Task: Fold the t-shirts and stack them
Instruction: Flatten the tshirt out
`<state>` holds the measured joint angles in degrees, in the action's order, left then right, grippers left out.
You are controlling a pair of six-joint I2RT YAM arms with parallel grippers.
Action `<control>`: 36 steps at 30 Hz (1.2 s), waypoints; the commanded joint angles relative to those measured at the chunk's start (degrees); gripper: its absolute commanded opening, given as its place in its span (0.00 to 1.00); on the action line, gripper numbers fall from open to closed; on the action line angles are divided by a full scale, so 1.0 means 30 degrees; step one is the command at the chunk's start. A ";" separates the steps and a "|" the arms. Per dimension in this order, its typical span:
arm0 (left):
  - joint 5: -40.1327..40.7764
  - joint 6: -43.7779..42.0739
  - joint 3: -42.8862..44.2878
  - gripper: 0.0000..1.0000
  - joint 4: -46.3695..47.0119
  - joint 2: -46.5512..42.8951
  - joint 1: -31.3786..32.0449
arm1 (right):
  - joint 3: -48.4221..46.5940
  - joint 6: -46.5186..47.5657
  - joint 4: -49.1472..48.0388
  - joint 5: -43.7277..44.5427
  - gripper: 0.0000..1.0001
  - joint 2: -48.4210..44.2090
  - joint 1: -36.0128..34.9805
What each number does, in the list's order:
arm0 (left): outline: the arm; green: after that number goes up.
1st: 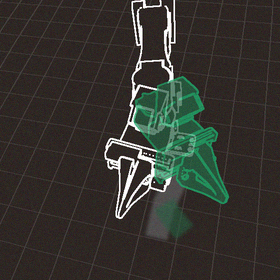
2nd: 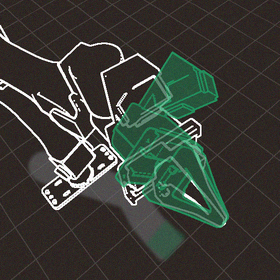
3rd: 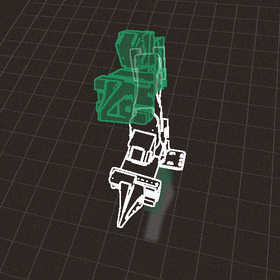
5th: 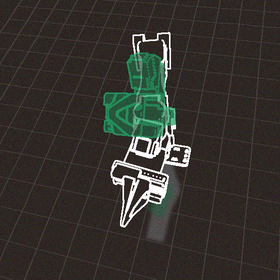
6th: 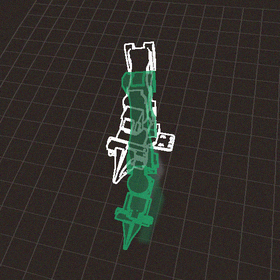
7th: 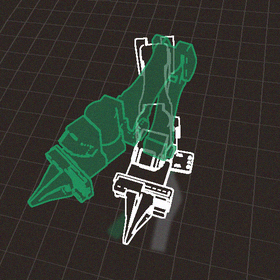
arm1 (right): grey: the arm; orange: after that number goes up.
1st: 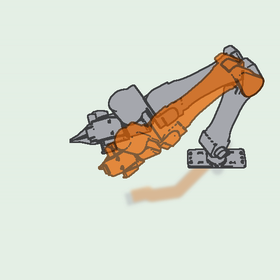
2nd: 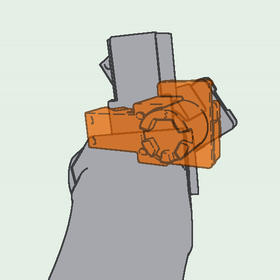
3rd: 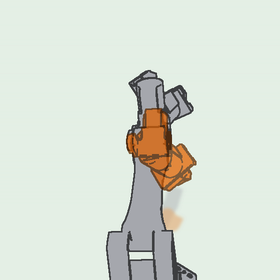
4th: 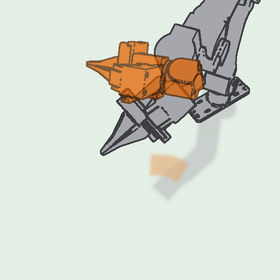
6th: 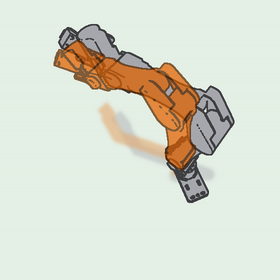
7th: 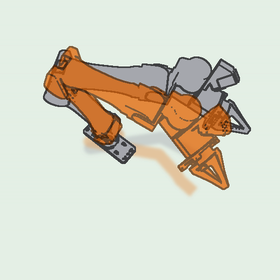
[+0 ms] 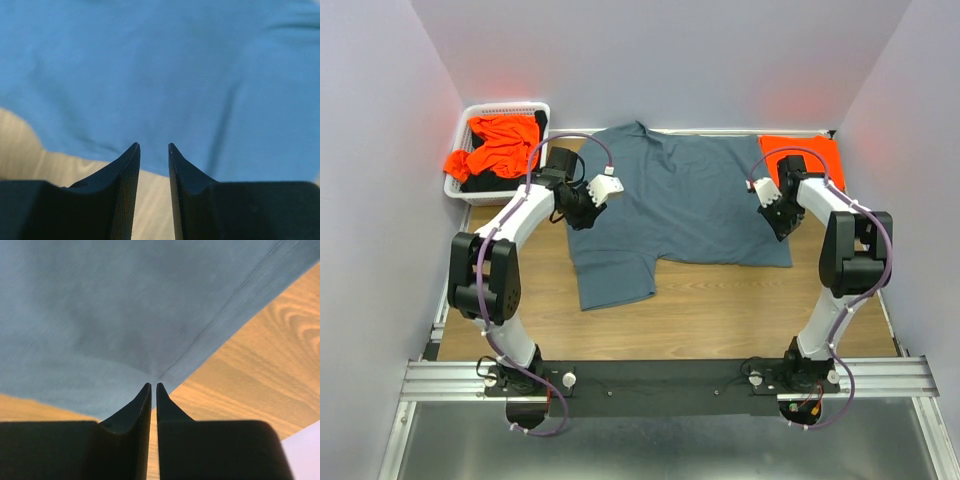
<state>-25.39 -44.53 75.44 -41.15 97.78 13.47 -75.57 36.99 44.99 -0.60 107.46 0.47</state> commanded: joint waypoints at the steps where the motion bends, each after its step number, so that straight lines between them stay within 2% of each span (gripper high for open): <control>1: 0.2483 0.1425 -0.0009 0.37 0.2403 0.1650 -0.0155 | -0.1000 -0.0582 0.0178 0.1312 0.13 0.1210 -0.0039; 7: 0.5003 0.1516 -0.2232 0.31 0.3930 0.2563 -0.0244 | -0.0388 -0.0408 0.0091 0.2044 0.09 0.1914 -0.0127; 11: 0.5882 0.0785 -0.3606 0.20 0.3228 0.2506 -0.0244 | 0.1219 0.0031 -0.0143 0.2601 0.08 0.1448 -0.0127; 15: 0.6147 0.0110 -0.5659 0.15 0.2496 0.1249 -0.0215 | 0.3121 0.0616 -0.0173 0.2953 0.07 0.0192 -0.0127; 19: 0.6441 -0.0827 -0.8352 0.12 0.1300 -0.1732 -0.0185 | 0.5493 0.1698 -0.0115 0.3538 0.07 -0.2118 -0.0127; 22: 0.6354 -0.1793 -0.9002 0.10 0.0214 -0.3813 -0.0097 | 0.6467 0.2374 0.0410 0.3453 0.07 -0.3764 -0.0127; 25: 0.5301 -0.2905 -0.8392 0.09 -0.2768 -0.4991 0.0020 | 0.6179 0.2553 0.0969 0.3014 0.07 -0.5086 -0.0127; 27: 0.4772 -0.2735 -0.6784 0.15 -0.3071 -0.4995 0.0020 | 0.4630 0.2115 0.0998 0.2721 0.07 -0.4709 -0.0127; 32: 0.4451 -0.0280 -0.2744 0.17 -0.1084 -0.2334 -0.0213 | -0.0520 -0.0199 0.1963 0.0966 0.08 -0.0851 -0.0127; 36: 0.4361 0.1308 -0.1330 0.17 0.0792 0.0533 -0.0419 | -0.2110 -0.0962 0.1878 0.0845 0.07 0.1205 -0.0127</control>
<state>-10.26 -45.98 68.93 -43.09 92.97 12.91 -78.02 38.26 48.95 4.91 105.08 -0.01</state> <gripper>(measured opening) 0.167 0.077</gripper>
